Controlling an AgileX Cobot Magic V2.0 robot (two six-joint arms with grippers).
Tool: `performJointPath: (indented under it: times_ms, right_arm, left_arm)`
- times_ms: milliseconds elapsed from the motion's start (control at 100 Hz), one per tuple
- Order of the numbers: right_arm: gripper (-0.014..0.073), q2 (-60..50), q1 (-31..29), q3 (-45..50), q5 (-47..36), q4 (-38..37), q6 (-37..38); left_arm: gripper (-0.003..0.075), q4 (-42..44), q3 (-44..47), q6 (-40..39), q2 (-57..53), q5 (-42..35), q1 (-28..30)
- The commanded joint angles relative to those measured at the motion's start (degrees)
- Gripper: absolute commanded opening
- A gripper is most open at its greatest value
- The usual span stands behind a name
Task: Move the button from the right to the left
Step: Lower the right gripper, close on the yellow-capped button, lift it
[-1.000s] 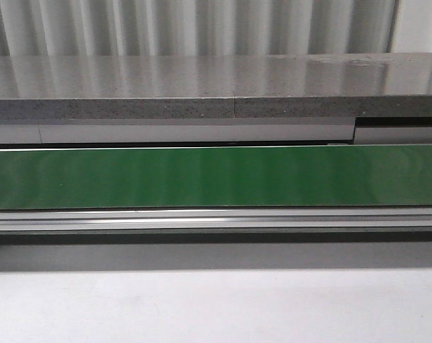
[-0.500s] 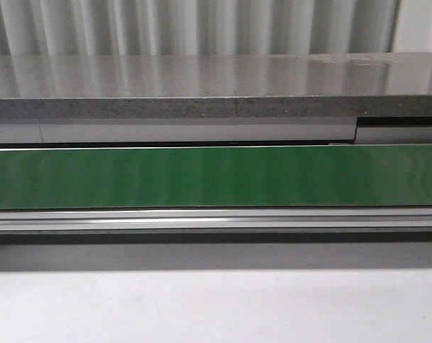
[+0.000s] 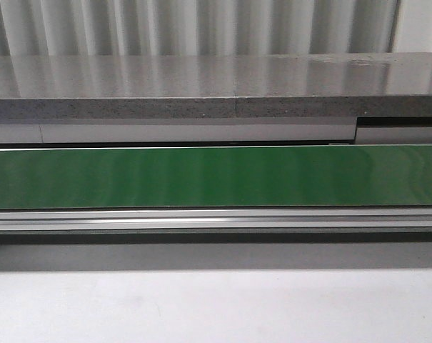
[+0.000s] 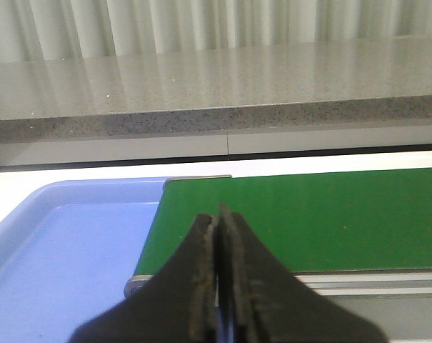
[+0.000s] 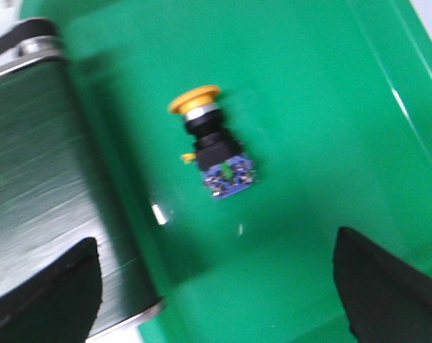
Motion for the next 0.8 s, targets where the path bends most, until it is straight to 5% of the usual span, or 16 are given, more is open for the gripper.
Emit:
performJointPath:
  times_ms: [0, 790]
  right_arm:
    - [0.0647, 0.52, -2.16, -1.92, -4.02, -0.79, 0.66]
    - [0.0647, 20.12, -3.53, -8.18, -6.92, 3.54, 1.43]
  left_arm:
    - [-0.0020, -0.10, 1.31, -0.15, -2.06, -4.75, -0.59]
    - [-0.0020, -0.10, 1.31, -0.15, -2.06, -4.75, -0.59]
